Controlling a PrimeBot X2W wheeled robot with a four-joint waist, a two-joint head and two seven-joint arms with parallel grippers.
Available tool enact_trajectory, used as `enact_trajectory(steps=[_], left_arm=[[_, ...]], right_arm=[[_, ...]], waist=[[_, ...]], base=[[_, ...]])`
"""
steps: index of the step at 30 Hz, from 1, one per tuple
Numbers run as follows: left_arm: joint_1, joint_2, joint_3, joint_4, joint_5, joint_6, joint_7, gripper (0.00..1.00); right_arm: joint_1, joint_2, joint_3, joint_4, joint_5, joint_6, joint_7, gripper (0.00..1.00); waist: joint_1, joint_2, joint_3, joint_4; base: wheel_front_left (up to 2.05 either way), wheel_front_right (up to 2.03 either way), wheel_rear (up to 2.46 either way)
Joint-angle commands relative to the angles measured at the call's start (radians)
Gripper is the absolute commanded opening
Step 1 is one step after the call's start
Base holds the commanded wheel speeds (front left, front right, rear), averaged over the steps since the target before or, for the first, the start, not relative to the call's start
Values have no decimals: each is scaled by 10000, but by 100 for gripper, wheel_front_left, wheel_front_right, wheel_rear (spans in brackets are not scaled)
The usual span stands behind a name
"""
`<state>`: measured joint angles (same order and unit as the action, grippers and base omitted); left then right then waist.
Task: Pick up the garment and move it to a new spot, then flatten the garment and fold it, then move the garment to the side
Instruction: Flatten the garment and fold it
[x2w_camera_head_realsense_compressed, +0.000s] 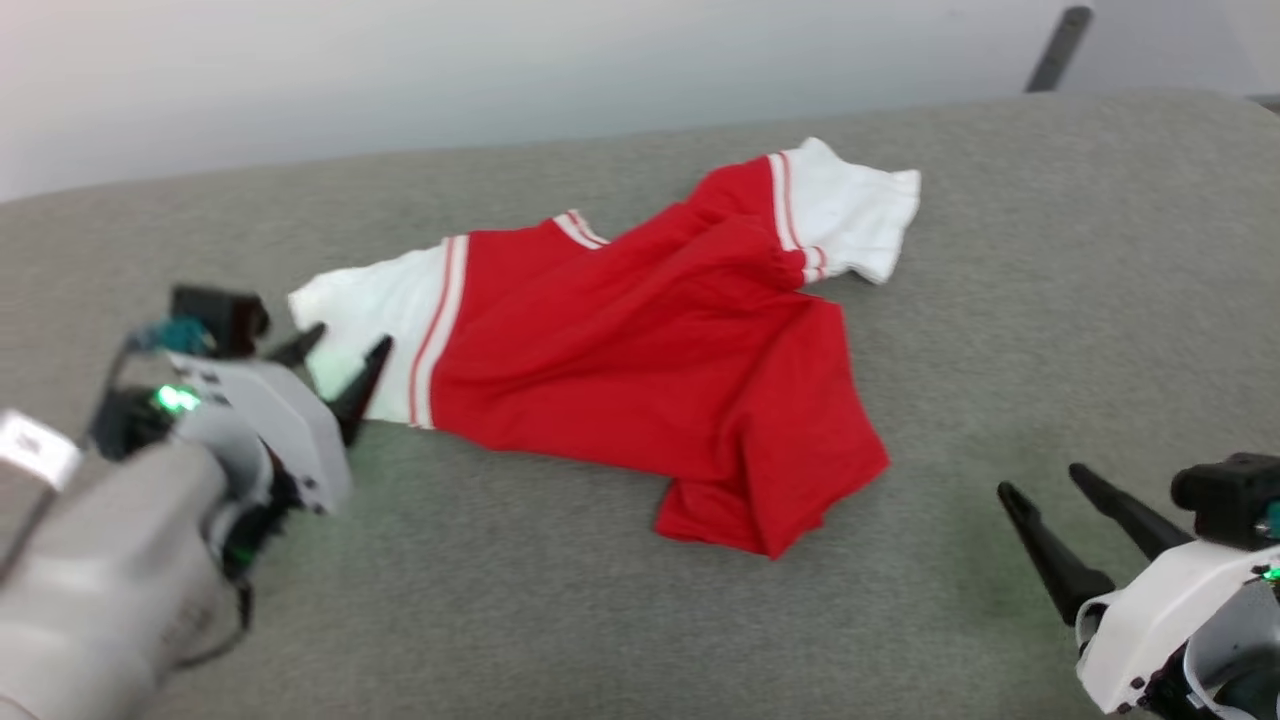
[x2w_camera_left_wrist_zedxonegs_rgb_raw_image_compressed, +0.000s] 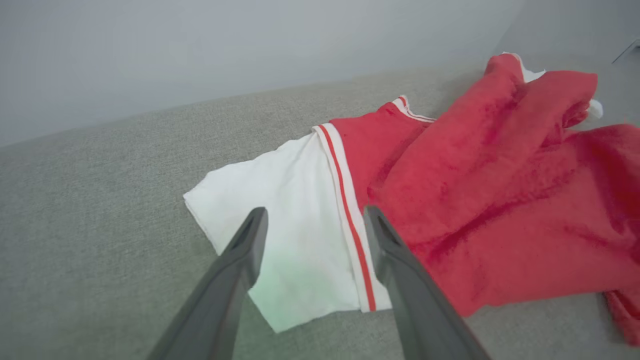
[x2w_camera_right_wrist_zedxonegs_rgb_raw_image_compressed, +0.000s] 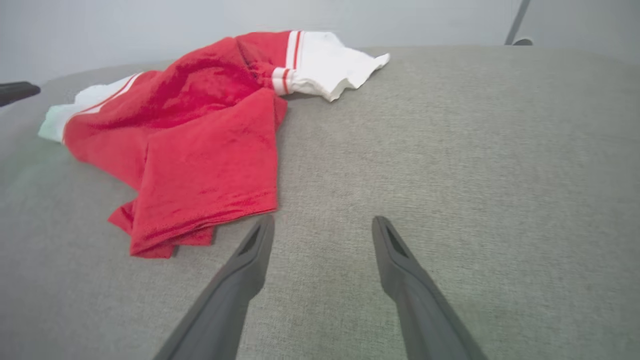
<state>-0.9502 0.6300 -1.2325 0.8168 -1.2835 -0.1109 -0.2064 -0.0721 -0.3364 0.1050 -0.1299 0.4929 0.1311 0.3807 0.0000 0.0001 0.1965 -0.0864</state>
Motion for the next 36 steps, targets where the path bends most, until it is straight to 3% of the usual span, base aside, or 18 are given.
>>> enact_trajectory(steps=[1, 5, 11, 16, 22, 28, 36], left_arm=[[217, -68, 64, -113, 52, 115, -148, 100], [1061, -287, 686, -1080, 432, 932, -570, 100], [3398, -634, 3720, -3899, 2814, 2513, -573, 100], [5286, -1192, 5701, -5877, 4742, 3053, -579, 100], [6279, -2090, 7365, -7225, 6422, 2671, -577, 100], [6663, -2999, 8225, -7821, 7785, 1854, -576, 100], [6780, -4099, 9021, -7900, 8690, 711, -577, 100]], right_arm=[[-103, -89, 75, -28, -10, -6, 63, 100], [-499, -622, 369, 63, 56, -6, 468, 100], [-1622, -1642, 756, 447, 469, -6, 1171, 100], [-3380, -2559, 1123, 1434, 1074, -6, 2028, 100], [-5909, -3399, 1530, 3258, 1651, -6, 2852, 100], [-8243, -4236, 2499, 4812, 1564, -6, 3297, 100], [-10320, -4722, 3906, 6499, 1424, -6, 3539, 100]], waist=[[0, -1, -137, 435], [0, -1, -123, 980], [0, -1, 141, 1720], [0, -1, 645, 2354], [0, -1, 1665, 3207], [0, -1, 2762, 4056], [0, -1, 3582, 4957]], base=[[0, 0, 0], [0, 0, 0], [0, 0, 0], [0, 0, 0], [0, 0, 0], [0, 0, 0], [0, 0, 0]])
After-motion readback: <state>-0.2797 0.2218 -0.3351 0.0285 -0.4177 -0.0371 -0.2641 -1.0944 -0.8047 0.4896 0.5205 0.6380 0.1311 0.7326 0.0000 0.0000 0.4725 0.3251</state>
